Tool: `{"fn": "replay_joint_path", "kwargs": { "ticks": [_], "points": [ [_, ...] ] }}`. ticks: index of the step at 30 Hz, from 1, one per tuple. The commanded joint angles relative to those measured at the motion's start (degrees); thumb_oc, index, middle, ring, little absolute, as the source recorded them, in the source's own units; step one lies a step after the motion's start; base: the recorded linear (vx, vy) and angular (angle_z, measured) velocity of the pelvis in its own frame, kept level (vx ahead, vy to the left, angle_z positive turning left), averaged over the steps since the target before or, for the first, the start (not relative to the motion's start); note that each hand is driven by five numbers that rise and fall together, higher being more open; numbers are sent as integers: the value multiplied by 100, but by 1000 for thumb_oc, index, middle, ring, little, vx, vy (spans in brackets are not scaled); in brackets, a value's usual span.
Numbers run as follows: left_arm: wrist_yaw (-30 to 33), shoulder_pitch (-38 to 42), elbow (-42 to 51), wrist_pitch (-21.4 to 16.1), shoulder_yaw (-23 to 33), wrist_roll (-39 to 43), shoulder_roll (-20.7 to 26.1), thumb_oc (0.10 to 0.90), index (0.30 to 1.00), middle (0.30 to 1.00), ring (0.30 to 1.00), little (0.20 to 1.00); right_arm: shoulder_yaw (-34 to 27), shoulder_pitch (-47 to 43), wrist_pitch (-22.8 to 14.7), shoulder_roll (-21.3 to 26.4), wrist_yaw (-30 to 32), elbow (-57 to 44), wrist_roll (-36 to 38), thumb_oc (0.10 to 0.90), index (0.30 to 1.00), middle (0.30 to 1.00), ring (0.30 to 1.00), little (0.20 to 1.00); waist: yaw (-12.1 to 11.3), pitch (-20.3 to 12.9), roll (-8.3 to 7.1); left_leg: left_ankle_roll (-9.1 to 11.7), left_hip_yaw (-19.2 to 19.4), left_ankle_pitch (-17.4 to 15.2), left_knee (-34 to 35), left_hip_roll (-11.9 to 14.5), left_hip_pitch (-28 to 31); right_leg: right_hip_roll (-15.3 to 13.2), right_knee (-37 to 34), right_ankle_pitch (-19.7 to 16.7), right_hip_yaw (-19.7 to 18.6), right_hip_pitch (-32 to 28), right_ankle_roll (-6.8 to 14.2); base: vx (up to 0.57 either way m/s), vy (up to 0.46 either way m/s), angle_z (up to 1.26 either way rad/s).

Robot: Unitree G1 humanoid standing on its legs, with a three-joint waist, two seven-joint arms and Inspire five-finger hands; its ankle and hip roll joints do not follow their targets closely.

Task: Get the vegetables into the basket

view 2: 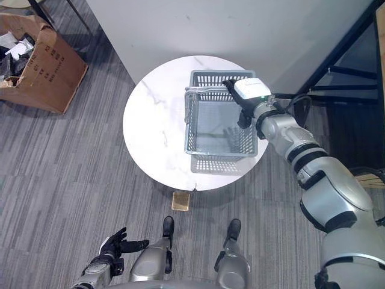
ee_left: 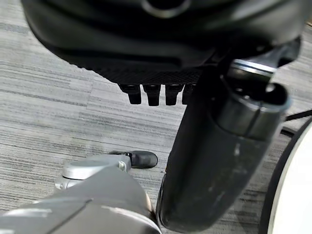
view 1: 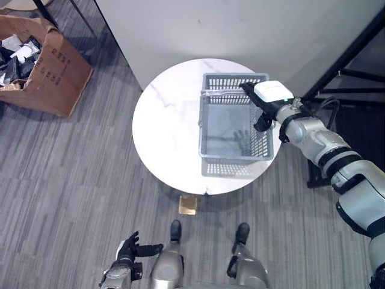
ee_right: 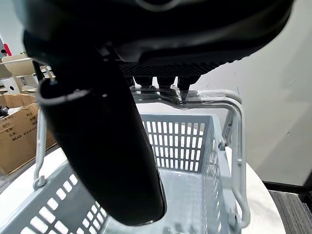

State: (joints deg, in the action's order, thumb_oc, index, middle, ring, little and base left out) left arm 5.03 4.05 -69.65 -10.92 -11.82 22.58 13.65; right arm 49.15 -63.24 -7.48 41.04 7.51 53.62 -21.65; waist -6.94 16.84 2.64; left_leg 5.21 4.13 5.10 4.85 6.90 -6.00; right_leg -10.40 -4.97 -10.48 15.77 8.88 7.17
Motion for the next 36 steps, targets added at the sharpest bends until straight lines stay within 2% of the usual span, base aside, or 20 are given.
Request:
{"fn": "replay_joint_path", "kwargs": {
  "ticks": [1,11,12,13,14,20,25,29,32,36],
  "points": [
    [180,255,-260,-134,-543,115,338,900,1000,1000,1000,1000,-258,-1295,13,-256,642,387,562,900,1000,1000,1000,1000,-79,-73,-328,393,172,60,15,66,-144,-228,73,353,-179,-410,366,0,0,0],
    [242,384,-266,-160,-656,135,328,900,1000,1000,1000,1000,-358,-1456,27,-428,739,1032,856,900,1000,1000,1000,1000,-183,-74,-287,373,94,45,15,2,-192,-272,59,382,-102,-429,376,4,1,1],
    [250,391,-266,-165,-689,117,325,900,1000,1000,1000,1000,-343,-1443,50,-451,715,1150,845,720,747,747,747,747,-203,-75,-275,368,87,41,15,-7,-192,-286,59,379,-94,-434,380,0,0,0],
    [252,395,-263,-162,-715,112,310,900,1000,1000,1000,1000,-363,-1393,51,-498,725,1235,825,578,550,550,550,550,-217,-74,-268,362,76,35,15,-13,-191,-293,59,381,-89,-441,382,10,9,5],
    [252,394,-263,-162,-716,112,310,900,1000,1000,1000,1000,-364,-1392,50,-499,726,1237,825,400,300,300,300,300,-217,-74,-269,361,75,34,15,-13,-191,-293,58,381,-89,-442,382,11,0,9],
    [200,393,-245,-106,-846,-72,220,900,1000,1000,1000,1000,-350,-757,70,-904,404,1631,610,400,300,300,300,300,-302,-115,-227,312,56,-18,15,-70,-92,-324,45,415,-38,-581,382,8,6,5],
    [166,397,-246,-83,-845,-161,182,900,1000,1000,1000,1000,-413,-442,77,-916,312,1557,528,400,300,300,300,300,-272,-124,-201,304,58,-48,15,-87,-24,-343,36,424,-35,-640,389,-6,9,4],
    [154,346,-297,-11,-734,-306,197,900,1000,1000,1000,1000,-401,-152,33,-773,306,726,454,400,300,300,300,300,-178,-203,-248,291,116,-104,15,-81,94,-353,35,429,-86,-710,393,0,0,0],
    [137,235,-335,74,-497,-439,218,900,1000,1000,1000,1000,-424,128,-28,-242,160,-1045,333,400,300,300,300,300,6,-270,-334,287,238,-172,15,-68,248,-354,38,426,-178,-765,393,16,11,-6],
    [100,109,-370,171,-223,-554,227,900,1000,1000,1000,1000,-728,497,-177,262,99,-2378,361,418,325,325,325,325,190,-363,-388,290,365,-230,15,-41,400,-342,35,444,-254,-818,391,22,2,-19]
  ]
}}
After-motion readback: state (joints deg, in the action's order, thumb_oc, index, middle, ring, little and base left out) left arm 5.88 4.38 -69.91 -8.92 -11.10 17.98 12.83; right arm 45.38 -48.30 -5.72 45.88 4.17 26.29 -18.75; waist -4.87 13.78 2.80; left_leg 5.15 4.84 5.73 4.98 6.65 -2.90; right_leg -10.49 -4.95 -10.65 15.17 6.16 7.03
